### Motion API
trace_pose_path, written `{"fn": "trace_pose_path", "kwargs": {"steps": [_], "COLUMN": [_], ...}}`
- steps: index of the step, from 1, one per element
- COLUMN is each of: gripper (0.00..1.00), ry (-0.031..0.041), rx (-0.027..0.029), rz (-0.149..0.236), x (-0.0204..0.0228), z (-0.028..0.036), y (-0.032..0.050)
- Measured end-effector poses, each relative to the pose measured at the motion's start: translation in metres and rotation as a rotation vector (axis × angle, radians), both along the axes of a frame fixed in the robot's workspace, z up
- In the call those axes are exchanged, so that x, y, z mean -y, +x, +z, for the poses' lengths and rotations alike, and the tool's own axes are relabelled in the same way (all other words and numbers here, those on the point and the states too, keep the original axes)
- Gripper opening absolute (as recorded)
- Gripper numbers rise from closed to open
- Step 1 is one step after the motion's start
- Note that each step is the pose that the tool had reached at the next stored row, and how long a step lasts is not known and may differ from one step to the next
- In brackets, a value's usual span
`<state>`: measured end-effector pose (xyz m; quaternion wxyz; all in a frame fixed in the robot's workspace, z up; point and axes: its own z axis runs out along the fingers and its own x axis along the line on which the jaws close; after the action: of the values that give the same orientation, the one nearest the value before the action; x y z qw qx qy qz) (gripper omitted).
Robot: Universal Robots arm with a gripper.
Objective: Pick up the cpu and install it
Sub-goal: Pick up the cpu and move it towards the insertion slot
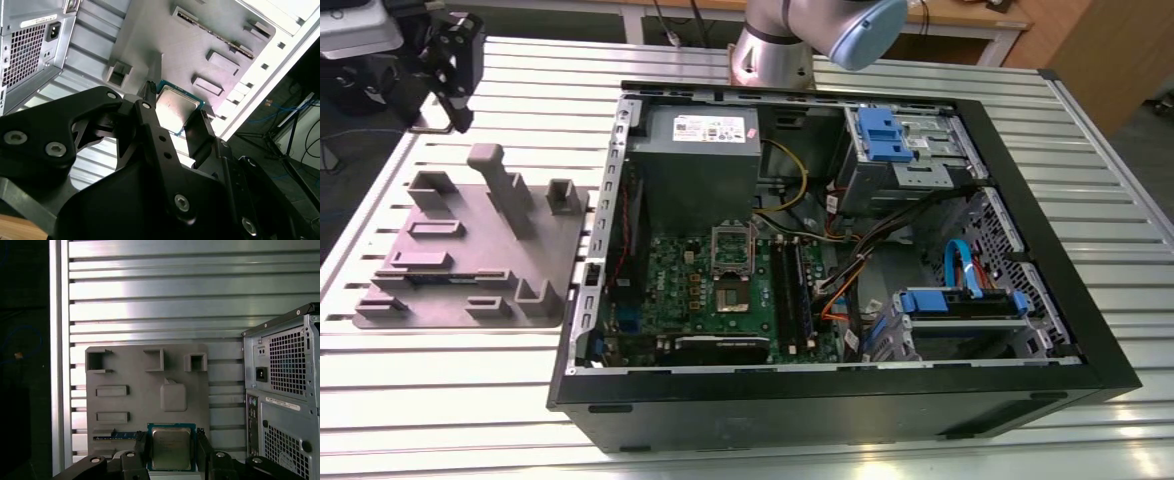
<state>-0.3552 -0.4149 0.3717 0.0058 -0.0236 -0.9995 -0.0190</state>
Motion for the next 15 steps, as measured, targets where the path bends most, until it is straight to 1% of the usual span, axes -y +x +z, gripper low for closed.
{"fn": "trace_pose_path", "kwargs": {"steps": [10,15], "gripper": [0.47,0.47], "ry": [0.0,0.0], "rx": [0.0,0.0], "rz": [0.0,0.0], "x": [0.0,0.0], "z": [0.0,0.0], "y": [0.0067,0.0082]}}
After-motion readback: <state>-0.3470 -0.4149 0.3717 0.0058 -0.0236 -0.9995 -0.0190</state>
